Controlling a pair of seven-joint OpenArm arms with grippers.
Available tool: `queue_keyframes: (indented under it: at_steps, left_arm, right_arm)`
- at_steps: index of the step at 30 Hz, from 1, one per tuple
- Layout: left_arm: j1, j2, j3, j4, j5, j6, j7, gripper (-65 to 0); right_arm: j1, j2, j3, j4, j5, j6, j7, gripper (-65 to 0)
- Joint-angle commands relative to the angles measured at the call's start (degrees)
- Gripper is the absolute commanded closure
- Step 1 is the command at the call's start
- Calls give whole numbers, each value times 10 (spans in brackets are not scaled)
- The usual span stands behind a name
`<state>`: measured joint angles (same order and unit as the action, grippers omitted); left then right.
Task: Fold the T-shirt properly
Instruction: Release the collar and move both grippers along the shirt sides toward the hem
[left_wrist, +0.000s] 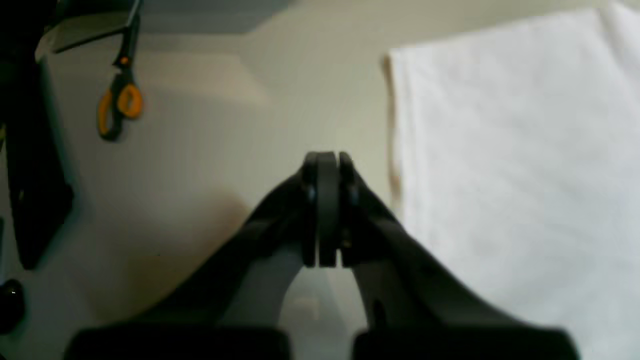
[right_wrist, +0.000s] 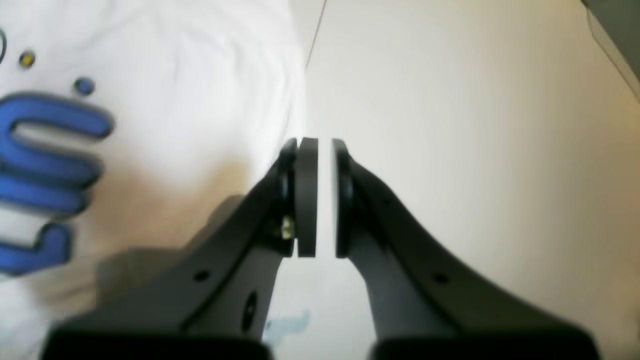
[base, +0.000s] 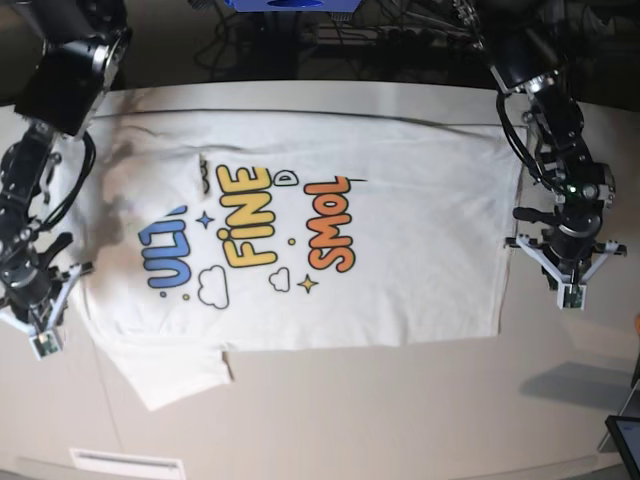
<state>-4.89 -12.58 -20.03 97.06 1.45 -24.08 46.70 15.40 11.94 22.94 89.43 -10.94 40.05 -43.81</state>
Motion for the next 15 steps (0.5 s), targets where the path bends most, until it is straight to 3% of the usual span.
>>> queue_keyframes:
  at_steps: [1,5,9,12,15]
  left_arm:
    - [-22,-17,-1,-8,1,4,-12,0]
    - [-78,-51,-1,-92,-5,3,-13,0]
    - [-120,-71,13,-155,-5,3,-15,0]
    - [-129,-92,59,-194,-1,3,-55,0]
    - [-128,-98,94,-222,9,3,-98,0]
  right_arm:
    - [33,13,-14,-20,4,-1,10,-54]
    - [123,32,-53,-161,7,-1,15,-55]
    - [183,37,-57,-269,5,-1,73,-55]
    - [236,38,-57,-367,5,-1,99,-65]
    - [276,51,-52,-461,8,-1,129,-180]
